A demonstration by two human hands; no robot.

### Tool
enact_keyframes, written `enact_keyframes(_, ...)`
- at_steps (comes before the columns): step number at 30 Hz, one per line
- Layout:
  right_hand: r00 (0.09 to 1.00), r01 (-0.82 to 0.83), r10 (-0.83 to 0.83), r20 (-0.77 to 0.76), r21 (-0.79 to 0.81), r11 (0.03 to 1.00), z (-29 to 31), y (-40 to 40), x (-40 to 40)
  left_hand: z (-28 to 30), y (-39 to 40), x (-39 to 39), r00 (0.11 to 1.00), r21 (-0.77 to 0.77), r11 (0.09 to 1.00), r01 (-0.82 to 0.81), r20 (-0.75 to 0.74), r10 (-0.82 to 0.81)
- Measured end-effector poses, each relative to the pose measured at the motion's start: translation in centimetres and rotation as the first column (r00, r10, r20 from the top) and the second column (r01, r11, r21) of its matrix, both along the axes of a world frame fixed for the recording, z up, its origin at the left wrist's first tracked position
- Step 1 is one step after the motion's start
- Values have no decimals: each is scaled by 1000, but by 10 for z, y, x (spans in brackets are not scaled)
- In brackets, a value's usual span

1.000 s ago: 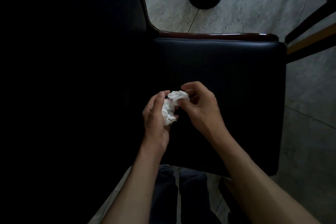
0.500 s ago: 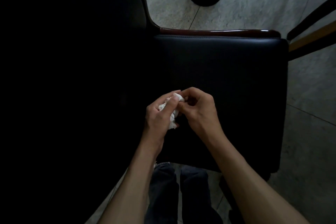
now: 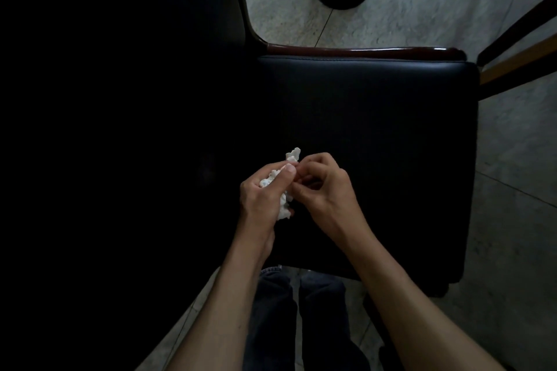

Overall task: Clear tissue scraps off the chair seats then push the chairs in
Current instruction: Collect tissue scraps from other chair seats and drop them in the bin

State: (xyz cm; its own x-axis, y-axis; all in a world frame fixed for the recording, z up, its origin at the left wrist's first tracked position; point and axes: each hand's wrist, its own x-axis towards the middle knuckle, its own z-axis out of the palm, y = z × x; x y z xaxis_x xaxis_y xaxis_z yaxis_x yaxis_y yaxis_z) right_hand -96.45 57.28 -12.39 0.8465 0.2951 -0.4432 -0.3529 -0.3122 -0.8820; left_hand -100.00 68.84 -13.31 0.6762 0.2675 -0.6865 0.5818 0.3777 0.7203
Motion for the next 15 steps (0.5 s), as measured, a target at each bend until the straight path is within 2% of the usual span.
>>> enact_keyframes(5, 995, -32, 37, -90, 63, 998, 0, -10, 0, -4, -3, -2, 993, 26, 993, -113, -36, 114)
enact_keyframes(8, 998, 56, -57, -25, -7, 998, -4, -14, 5, -7, -4, -4, 992, 233, 967, -101, -53, 116)
enact_keyframes(12, 986, 71, -31, 166, -237, 969, -16, -15, 18, -11, -3, -7, 997, 604, 796, 37, -77, 13)
enact_keyframes(15, 976, -24, 96, 196, -343, 939, -24, -7, 23, -14, -2, -9, 989, 732, 673, 106, -146, 2)
